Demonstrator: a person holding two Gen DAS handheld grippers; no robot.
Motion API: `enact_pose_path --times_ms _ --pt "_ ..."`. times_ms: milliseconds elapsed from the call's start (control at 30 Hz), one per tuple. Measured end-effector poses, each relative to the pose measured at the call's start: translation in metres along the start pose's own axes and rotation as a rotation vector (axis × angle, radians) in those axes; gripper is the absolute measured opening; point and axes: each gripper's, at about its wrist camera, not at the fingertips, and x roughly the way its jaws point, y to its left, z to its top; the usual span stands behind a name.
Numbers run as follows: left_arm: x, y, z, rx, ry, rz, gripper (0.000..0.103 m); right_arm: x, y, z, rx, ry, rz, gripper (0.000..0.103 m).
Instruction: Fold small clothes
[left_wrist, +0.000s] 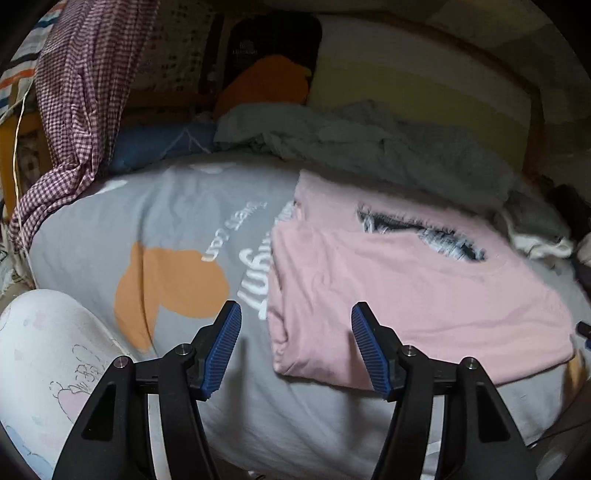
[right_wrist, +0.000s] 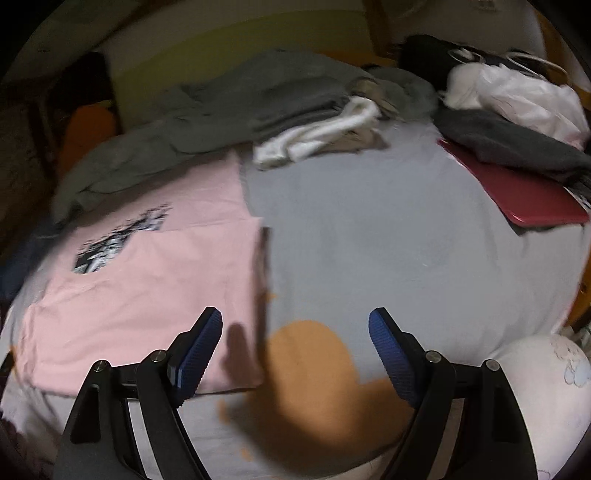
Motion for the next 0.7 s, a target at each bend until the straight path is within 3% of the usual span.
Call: enact_pose_path --times_ms 100,133,233,300,367,500,567,700 --pt "0.021 -0.007 -0.006 0.092 0.076 0.157 0.064 0.009 0.007 -0.003 -0.023 0.073 0.077 0.083" --pt "0.024 -0.01 -0.01 0.123 0.09 0.204 0.065 0.014 0.01 -0.005 -0.034 0.097 0.064 0.083" --pt "0.016 -0.017 -0.011 0.156 0.038 0.21 0.064 0.022 0.016 -0.009 -0.066 0.12 -0.021 0.083" --pt "0.007 -0.016 -0.01 0.153 0.005 0.179 0.064 0.017 0.015 -0.008 -0.059 0.089 -0.029 0.083" --pt "-0.003 -0.01 -0.008 0.104 -0.022 0.099 0.064 0.008 0.013 -0.007 -0.05 0.039 -0.024 0.083" --pt "-0.018 -0.002 -0.003 0.003 -0.021 -0.064 0.064 -0.012 0.007 -0.007 0.018 0.018 0.194 0.082" --pt "-0.019 0.001 -0.006 -0.059 0.012 -0.118 0.063 -0.013 0.001 -0.015 0.125 0.068 0.326 0.082" --pt "-0.006 0.013 -0.021 -0.267 0.153 -0.275 0.062 -0.006 -0.005 -0.043 0.342 0.111 0.439 0.078"
